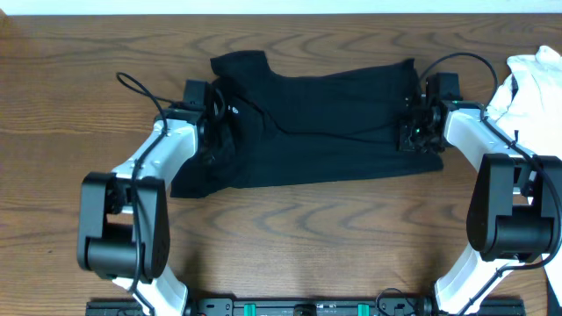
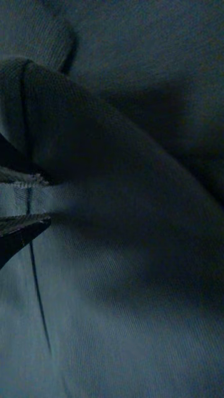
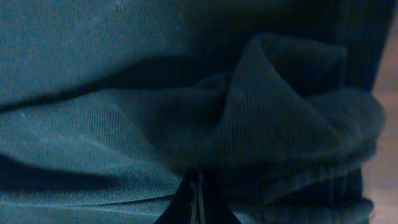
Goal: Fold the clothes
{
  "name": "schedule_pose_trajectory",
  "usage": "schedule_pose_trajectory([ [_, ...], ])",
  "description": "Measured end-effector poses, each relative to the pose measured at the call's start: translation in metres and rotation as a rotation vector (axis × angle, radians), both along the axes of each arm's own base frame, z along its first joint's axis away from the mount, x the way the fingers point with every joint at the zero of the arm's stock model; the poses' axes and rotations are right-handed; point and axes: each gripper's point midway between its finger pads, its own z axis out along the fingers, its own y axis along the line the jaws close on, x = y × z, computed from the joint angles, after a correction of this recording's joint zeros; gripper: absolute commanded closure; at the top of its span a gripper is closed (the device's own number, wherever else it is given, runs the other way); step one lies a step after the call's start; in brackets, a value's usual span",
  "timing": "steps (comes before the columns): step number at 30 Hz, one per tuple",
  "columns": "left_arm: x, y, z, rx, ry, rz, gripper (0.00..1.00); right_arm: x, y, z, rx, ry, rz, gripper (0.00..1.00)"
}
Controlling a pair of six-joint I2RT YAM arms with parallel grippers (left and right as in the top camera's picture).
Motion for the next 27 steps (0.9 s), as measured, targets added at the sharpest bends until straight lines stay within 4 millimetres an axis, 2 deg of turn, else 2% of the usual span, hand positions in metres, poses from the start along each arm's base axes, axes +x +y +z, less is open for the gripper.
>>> schedule_pose_trajectory([
  [2,-0.009,0.001,-0.008,0.000,0.039,0.005,0.94,-0.012,0.001,-0.001,0.005,0.052,0.001,0.99],
  [8,-0.025,0.004,-0.010,0.012,0.096,0.040,0.94,-0.041,-0.001,-0.001,-0.005,0.181,-0.028,0.99],
  [15,-0.074,0.013,-0.011,0.051,0.288,0.067,0.94,-0.081,-0.017,-0.001,-0.099,0.345,-0.122,0.99],
  [20,-0.103,0.016,-0.011,0.070,0.398,0.072,0.94,-0.089,-0.027,0.000,-0.137,0.377,-0.160,0.99],
  [24,-0.111,0.018,-0.004,0.081,0.414,0.072,0.83,-0.089,-0.028,0.000,-0.140,0.377,-0.165,0.99],
  [25,-0.112,0.019,0.000,0.084,0.410,0.069,0.75,-0.089,-0.028,0.000,-0.139,0.375,-0.165,0.97],
  [27,-0.112,0.021,0.014,0.094,0.379,0.062,0.65,-0.088,-0.026,0.003,-0.130,0.366,-0.159,0.86],
])
